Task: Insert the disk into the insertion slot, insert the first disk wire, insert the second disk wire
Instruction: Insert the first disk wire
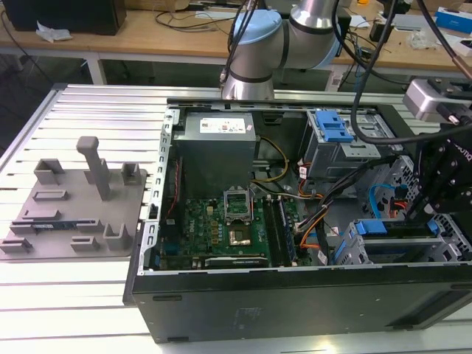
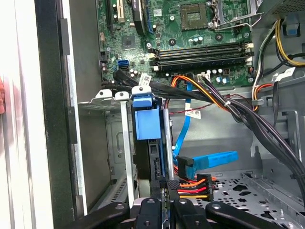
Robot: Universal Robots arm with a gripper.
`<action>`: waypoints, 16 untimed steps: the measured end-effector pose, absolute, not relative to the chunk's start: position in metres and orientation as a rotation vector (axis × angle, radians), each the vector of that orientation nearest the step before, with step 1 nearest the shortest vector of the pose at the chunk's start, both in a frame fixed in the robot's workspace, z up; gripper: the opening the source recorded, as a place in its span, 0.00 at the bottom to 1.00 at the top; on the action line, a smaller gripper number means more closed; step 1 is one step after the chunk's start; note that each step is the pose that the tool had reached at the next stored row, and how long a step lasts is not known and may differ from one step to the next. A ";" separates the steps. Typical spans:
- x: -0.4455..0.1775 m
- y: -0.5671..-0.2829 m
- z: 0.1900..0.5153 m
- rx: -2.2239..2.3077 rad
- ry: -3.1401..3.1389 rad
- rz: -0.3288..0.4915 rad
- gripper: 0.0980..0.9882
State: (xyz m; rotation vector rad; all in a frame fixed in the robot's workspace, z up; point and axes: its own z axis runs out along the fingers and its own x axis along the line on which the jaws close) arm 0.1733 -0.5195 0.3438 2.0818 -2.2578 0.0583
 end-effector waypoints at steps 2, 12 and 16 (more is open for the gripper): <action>0.173 -0.520 0.343 2.082 -2.258 0.058 0.07; 0.173 -0.520 0.344 2.081 -2.258 0.059 0.07; 0.173 -0.519 0.346 2.080 -2.256 0.062 0.07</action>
